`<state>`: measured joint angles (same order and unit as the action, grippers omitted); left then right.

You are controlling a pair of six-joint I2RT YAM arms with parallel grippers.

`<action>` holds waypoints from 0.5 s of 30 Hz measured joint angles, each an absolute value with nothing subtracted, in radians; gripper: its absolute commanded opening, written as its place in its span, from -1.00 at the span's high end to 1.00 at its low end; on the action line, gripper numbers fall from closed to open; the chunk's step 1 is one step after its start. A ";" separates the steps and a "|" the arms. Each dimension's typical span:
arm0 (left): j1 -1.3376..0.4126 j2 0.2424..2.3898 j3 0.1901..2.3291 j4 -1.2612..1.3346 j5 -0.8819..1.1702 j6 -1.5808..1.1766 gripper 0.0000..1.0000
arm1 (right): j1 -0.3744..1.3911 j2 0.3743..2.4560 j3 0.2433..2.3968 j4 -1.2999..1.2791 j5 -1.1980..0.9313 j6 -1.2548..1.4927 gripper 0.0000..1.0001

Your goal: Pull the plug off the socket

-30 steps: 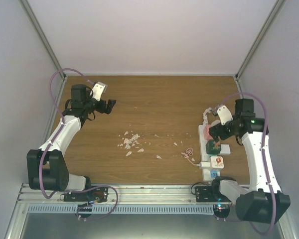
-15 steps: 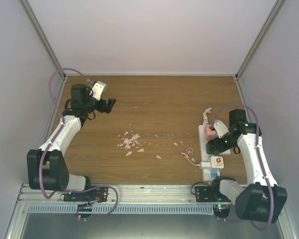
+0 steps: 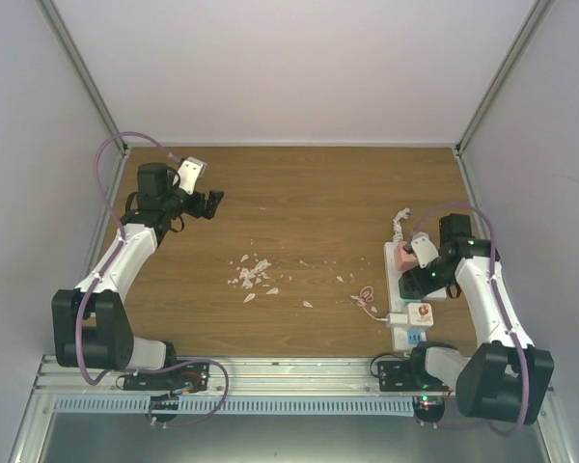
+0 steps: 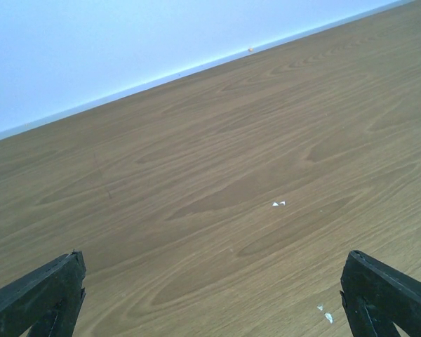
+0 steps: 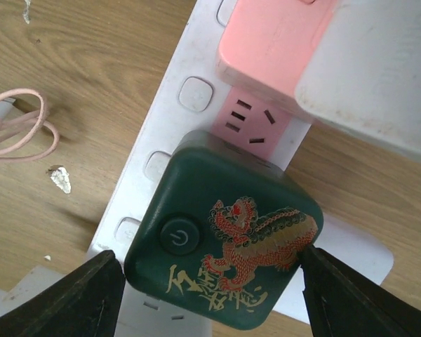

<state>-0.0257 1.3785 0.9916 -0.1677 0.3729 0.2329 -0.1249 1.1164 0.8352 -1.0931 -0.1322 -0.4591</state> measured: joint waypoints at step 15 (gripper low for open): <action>-0.026 1.378 0.992 -0.168 0.356 0.217 -0.98 | -0.128 1.146 0.843 -1.079 -0.145 -0.443 -0.56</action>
<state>-0.0261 1.3785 0.9916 -0.1677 0.3561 0.2169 -0.1284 1.1461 0.8433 -1.0790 -0.1452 -0.4431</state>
